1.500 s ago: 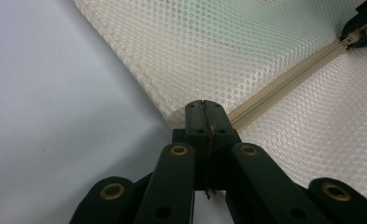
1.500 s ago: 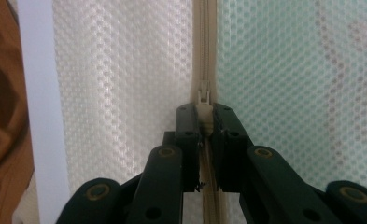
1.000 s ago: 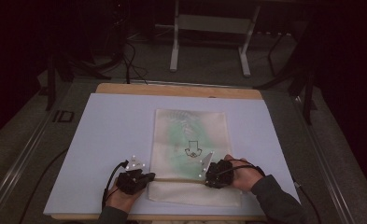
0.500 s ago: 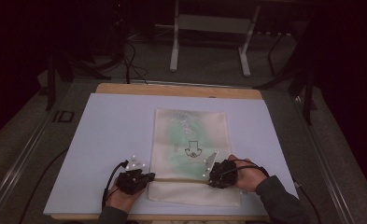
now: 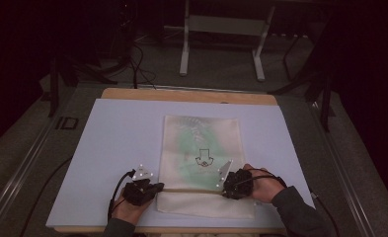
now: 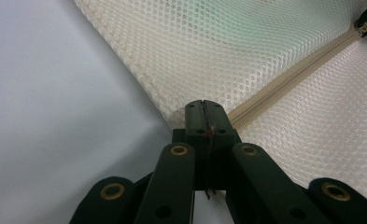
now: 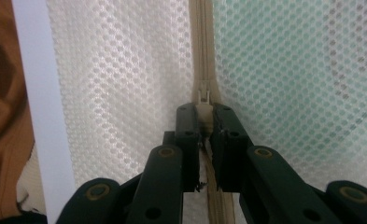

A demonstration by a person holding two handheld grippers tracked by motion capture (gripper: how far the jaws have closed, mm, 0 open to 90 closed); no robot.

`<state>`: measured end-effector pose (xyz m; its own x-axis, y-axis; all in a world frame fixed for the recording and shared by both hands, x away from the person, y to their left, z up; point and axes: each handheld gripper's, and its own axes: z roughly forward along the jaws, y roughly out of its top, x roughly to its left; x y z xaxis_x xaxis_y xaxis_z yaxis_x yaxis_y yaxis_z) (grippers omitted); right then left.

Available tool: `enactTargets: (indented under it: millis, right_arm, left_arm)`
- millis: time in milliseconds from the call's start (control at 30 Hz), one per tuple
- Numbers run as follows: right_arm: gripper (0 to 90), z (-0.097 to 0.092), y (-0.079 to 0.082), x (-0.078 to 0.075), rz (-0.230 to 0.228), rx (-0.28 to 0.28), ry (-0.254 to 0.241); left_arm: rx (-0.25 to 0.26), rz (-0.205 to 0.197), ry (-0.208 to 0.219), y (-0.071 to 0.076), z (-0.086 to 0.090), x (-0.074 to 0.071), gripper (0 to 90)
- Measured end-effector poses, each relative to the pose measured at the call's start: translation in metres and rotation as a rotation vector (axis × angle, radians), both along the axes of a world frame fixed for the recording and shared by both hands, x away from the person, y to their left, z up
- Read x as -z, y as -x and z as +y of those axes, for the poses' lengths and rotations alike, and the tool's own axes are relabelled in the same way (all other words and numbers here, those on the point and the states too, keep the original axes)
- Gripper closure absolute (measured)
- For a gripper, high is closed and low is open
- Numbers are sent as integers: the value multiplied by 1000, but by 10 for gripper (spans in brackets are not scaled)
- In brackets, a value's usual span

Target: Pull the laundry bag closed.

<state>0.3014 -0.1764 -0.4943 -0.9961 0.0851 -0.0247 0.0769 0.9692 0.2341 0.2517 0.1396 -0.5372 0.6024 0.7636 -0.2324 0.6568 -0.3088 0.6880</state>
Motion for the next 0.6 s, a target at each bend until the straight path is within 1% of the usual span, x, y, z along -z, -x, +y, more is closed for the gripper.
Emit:
enactTargets:
  millis: [267,300,600]
  right_arm:
    - [823,-3,0,0,5,5,-10]
    - [823,-4,0,0,4,6,-3]
    - [823,-4,1,0,3,8,-7]
  left_arm:
    - [1,-1,-1,0,0,0,894]
    - [1,-1,-1,0,0,0,894]
    - [-1,0,0,0,0,0,894]
